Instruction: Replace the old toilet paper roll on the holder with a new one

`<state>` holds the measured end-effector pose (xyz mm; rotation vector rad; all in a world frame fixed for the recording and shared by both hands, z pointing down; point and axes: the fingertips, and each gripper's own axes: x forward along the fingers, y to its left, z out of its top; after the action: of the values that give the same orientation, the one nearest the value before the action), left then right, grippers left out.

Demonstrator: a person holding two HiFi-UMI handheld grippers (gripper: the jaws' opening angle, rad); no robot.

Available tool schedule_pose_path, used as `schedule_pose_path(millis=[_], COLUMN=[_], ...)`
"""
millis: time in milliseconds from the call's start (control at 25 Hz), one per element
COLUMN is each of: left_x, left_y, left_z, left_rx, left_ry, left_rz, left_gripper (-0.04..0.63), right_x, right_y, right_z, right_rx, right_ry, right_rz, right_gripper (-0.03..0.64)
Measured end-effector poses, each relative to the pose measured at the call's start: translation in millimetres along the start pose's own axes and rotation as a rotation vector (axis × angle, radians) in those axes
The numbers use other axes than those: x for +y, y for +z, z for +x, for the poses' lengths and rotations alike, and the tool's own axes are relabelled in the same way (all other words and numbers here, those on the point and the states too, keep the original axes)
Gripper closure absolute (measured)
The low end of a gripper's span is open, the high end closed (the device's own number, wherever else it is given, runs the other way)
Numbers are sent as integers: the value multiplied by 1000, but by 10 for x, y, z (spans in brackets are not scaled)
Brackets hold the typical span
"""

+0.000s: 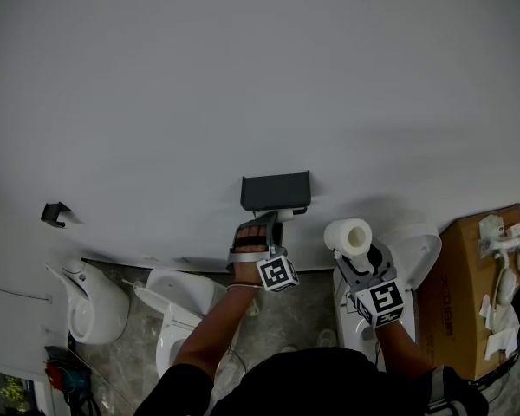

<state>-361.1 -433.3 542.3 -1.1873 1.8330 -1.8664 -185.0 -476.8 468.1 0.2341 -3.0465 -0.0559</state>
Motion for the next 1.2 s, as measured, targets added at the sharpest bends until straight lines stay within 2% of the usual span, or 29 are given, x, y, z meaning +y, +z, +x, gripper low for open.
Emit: schedule_pose_path(millis=[280,560,1000,1200], left_x=[20,52,-10,-3], left_y=[29,167,634,864], left_z=[28,11,32,42], left_rx=[-1,-37,-145,-198], left_ry=[6,25,27,25], left_rz=[4,4,7,-19], left_gripper=[436,440,440,440], right_x=[-57,-97,-359,-528], right_y=[-37,-6,-61,-53], right_z=[2,43,-16,-124], right_rx=[-1,-8,4,2], right_ry=[4,6,-53,-99], right_rz=[9,17,21,25], right_gripper=[377,377,377,377])
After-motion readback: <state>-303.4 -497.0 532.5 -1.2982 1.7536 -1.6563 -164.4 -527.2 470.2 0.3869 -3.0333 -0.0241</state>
